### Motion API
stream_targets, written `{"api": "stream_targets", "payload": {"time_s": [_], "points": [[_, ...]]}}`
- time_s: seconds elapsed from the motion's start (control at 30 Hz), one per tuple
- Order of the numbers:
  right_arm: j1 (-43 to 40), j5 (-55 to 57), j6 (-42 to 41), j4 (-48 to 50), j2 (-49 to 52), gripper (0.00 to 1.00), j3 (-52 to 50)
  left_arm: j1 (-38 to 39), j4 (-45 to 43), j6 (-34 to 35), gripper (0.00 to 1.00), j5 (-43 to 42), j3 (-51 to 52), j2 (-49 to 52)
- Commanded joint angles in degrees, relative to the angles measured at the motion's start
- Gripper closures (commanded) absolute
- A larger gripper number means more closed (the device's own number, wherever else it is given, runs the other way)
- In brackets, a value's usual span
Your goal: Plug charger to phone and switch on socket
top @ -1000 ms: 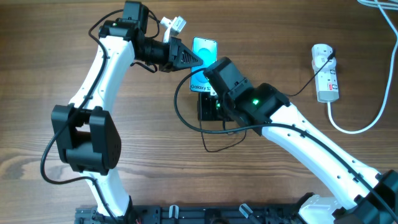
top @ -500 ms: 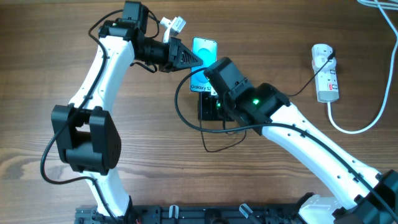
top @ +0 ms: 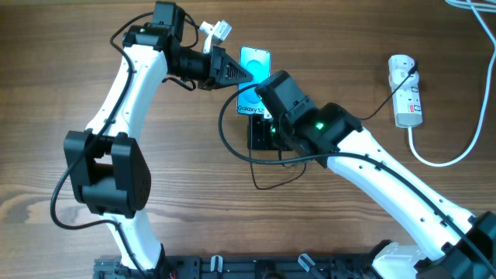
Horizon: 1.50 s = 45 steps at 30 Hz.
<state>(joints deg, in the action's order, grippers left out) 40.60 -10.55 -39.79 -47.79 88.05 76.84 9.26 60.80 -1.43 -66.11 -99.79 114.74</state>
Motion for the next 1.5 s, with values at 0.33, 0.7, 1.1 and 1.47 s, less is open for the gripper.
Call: {"api": "stream_targets", "payload": {"time_s": [0.33, 0.7, 1.1, 1.47], "points": [[-0.55, -1.55, 0.74, -0.33, 0.68, 0.95, 0.39, 0.02, 0.31, -1.31, 0.96, -3.30, -0.94, -1.70], [-0.55, -1.36, 0.79, 0.68, 0.68, 0.96, 0.39, 0.02, 0.33, -1.09, 0.96, -3.30, -0.94, -1.70], [-0.55, -0.83, 0.81, 1.92, 0.68, 0.96, 0.39, 0.02, 0.57, -1.14, 0.96, -3.30, -0.94, -1.70], [-0.61, 2.21, 1.90, 2.34, 0.66, 0.96, 0.42, 0.02, 0.96, -1.16, 0.96, -1.31, -0.94, -1.70]]}}
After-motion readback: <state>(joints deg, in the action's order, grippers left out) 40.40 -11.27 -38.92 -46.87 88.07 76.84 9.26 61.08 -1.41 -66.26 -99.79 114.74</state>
